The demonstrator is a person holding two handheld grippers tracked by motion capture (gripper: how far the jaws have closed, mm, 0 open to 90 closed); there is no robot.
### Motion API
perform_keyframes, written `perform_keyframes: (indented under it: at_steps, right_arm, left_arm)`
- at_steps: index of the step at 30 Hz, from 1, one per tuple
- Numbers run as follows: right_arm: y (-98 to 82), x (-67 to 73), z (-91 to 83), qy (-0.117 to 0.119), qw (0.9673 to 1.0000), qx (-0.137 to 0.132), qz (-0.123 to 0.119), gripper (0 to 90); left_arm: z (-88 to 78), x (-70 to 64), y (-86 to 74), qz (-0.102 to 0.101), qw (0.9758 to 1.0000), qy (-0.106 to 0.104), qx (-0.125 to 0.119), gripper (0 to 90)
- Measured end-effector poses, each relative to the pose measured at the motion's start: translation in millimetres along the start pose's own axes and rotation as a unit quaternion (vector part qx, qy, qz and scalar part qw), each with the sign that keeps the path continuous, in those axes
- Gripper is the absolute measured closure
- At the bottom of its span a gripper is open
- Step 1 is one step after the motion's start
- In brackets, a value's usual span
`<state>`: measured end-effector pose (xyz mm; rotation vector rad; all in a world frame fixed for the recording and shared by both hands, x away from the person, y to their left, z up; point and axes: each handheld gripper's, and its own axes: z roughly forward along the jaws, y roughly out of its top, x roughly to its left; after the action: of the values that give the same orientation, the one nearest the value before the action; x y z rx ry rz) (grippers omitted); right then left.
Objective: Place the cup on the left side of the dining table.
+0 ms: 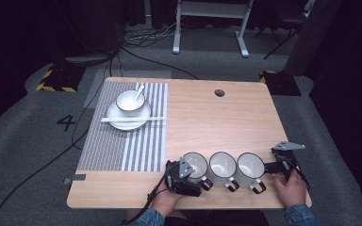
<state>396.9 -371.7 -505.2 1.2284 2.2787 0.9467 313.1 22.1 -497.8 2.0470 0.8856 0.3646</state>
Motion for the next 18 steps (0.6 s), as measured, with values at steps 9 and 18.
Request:
perform_keyframes:
  at_steps: [9,18]
  right_arm:
    - [0.1,0.0,0.0,0.0,1.0,0.0,0.0,0.2]
    - [0.1,0.0,0.0,0.0,1.0,0.0,0.0,0.2]
  left_arm:
    - [-4.0,-2.5,0.9,0.017,0.9998,0.002,0.004,3.6]
    - [-12.6,-0.9,3.9,0.006,0.9999,-0.01,-0.01,3.6]
